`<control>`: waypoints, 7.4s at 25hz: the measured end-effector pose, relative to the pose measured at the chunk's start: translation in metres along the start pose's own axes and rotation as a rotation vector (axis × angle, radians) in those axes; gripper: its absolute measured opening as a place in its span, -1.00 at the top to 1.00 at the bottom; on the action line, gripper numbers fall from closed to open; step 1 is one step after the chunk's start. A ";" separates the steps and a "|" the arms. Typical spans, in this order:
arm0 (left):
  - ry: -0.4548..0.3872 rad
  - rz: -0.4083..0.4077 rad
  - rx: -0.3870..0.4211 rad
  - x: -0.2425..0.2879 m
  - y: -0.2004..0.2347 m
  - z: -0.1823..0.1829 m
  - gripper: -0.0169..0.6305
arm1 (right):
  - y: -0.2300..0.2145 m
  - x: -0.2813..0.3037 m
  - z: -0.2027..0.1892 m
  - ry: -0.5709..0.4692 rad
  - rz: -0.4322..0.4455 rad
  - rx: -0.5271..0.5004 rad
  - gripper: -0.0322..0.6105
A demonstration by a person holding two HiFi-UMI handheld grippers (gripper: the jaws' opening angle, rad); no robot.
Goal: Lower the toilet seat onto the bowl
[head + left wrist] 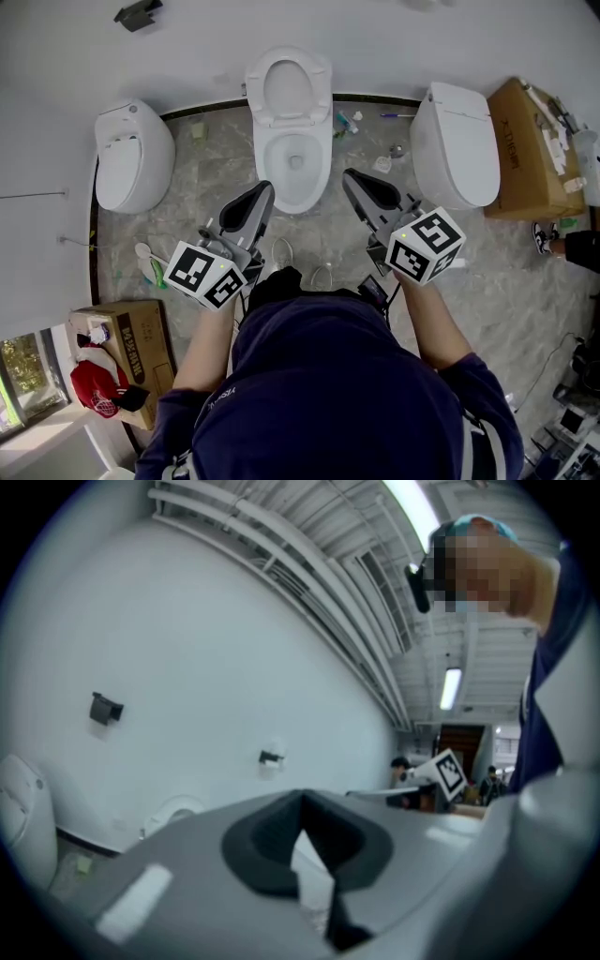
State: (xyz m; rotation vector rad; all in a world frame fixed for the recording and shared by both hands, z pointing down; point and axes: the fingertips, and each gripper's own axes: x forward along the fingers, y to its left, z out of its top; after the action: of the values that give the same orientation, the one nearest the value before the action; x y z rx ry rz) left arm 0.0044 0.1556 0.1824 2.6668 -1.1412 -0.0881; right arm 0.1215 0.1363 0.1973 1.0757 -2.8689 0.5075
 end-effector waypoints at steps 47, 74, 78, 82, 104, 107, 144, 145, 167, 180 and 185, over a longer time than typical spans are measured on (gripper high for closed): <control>0.092 -0.089 -0.106 0.101 0.308 0.020 0.96 | -0.136 0.276 0.033 0.067 -0.145 0.014 0.90; 0.252 0.087 -0.160 0.162 0.330 -0.038 0.96 | -0.317 0.360 -0.030 0.281 -0.104 -0.153 0.68; 0.276 0.112 -0.169 0.166 0.327 -0.050 0.96 | -0.350 0.378 -0.044 0.319 -0.113 -0.170 0.67; 0.308 0.122 -0.173 0.172 0.321 -0.061 0.96 | -0.381 0.399 -0.058 0.380 -0.111 -0.230 0.67; 0.377 0.214 -0.231 0.171 0.324 -0.095 0.96 | -0.458 0.474 -0.113 0.571 -0.023 -0.372 0.65; 0.378 0.219 -0.241 0.171 0.324 -0.098 0.96 | -0.458 0.478 -0.116 0.587 0.000 -0.393 0.65; 0.335 0.104 -0.222 0.140 0.283 -0.094 0.96 | -0.384 0.413 -0.133 0.575 -0.040 -0.431 0.62; 0.334 0.097 -0.222 0.139 0.282 -0.094 0.96 | -0.382 0.410 -0.134 0.576 -0.043 -0.430 0.62; 0.337 -0.066 -0.182 0.088 0.272 -0.091 0.96 | -0.317 0.351 -0.173 0.651 -0.169 -0.415 0.58; 0.314 0.008 -0.189 0.114 0.221 -0.095 0.96 | -0.304 0.330 -0.185 0.623 -0.094 -0.447 0.56; 0.316 0.059 -0.189 0.112 0.195 -0.104 0.96 | -0.296 0.327 -0.190 0.610 -0.049 -0.476 0.55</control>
State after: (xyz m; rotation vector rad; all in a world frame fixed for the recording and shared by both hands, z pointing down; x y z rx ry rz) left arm -0.0402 -0.0350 0.3352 2.3735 -1.0507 0.2178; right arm 0.0490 -0.2202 0.5104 0.7423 -2.2506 0.1015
